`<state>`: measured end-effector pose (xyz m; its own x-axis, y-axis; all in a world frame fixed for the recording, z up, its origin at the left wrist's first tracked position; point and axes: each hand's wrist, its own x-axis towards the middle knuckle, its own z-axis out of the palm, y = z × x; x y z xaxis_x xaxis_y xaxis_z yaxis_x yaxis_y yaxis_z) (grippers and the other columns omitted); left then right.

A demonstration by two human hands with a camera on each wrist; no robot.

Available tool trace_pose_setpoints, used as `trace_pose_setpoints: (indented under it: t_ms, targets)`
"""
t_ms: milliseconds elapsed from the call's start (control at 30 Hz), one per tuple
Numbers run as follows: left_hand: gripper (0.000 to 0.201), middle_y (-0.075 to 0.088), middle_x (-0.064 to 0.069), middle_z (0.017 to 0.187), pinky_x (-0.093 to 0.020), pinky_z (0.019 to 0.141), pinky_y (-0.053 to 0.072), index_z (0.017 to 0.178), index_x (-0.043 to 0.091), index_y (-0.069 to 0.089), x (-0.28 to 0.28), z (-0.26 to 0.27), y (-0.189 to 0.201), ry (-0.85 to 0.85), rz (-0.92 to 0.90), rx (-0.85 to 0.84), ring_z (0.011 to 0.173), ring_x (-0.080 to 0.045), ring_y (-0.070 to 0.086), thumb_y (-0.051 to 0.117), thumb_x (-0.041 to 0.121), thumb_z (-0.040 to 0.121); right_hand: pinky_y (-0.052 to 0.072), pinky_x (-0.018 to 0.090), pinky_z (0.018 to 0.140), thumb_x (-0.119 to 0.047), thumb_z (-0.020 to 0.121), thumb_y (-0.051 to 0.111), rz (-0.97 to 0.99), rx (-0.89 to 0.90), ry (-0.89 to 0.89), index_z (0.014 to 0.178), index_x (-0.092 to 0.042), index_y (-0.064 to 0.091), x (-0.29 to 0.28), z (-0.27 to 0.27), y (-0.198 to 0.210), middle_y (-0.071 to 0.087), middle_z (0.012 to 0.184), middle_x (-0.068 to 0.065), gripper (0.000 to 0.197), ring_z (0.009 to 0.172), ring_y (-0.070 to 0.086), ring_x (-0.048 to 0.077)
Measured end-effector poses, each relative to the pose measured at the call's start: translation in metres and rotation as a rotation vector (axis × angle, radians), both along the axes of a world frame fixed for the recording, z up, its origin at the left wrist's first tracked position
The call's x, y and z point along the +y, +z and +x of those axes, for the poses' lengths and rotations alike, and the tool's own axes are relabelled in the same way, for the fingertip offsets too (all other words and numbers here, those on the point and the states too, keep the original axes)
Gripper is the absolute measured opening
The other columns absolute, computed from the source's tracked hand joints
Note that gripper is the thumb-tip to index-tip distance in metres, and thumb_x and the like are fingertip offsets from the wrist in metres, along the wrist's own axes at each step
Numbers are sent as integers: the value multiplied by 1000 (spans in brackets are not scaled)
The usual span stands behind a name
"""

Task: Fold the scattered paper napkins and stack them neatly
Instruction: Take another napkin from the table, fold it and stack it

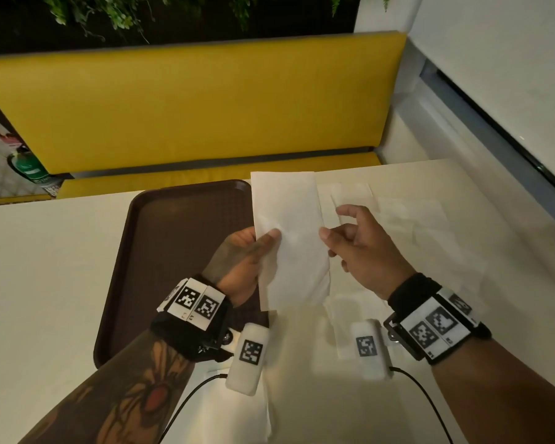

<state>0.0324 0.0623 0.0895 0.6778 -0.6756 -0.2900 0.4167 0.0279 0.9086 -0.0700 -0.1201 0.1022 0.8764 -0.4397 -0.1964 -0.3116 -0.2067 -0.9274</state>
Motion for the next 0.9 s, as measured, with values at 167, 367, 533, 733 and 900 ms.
trace_pose_setpoints:
  t_ms: [167,367,533,733,900]
  targets:
    - [48,69,-14,114,-50,91,53,117,7,59,6,0,5,27,37,-137,104,-32,66,76,24,76,51,23,63,-12,90,66,54,-140,86,147,-30,27,6,0,5,64,68,-2,71,60,58,8]
    - [97,72,-17,96,-46,75,59,138,18,29,14,8,13,170,62,-294,86,-29,72,80,11,55,46,23,60,-4,91,63,-22,-226,165,126,-25,56,8,4,4,58,65,0,41,57,53,11]
    - [53,72,-10,97,-42,73,60,114,32,54,18,10,10,149,309,-671,85,-24,70,81,22,70,50,18,67,-9,90,65,-145,-198,156,96,-23,68,14,7,4,68,83,3,15,72,62,7]
    - [16,55,4,100,-14,65,44,88,15,67,18,13,15,158,552,-1063,78,-4,53,70,29,82,39,12,74,-26,89,65,-435,-175,150,89,-30,59,16,6,13,60,99,-7,7,93,52,10]
    - [2,69,-8,91,-35,69,56,84,18,65,21,16,22,3,367,-827,81,-25,66,67,16,84,41,32,96,-44,86,63,-518,-81,339,119,-33,53,22,14,25,53,122,-14,36,115,47,11]
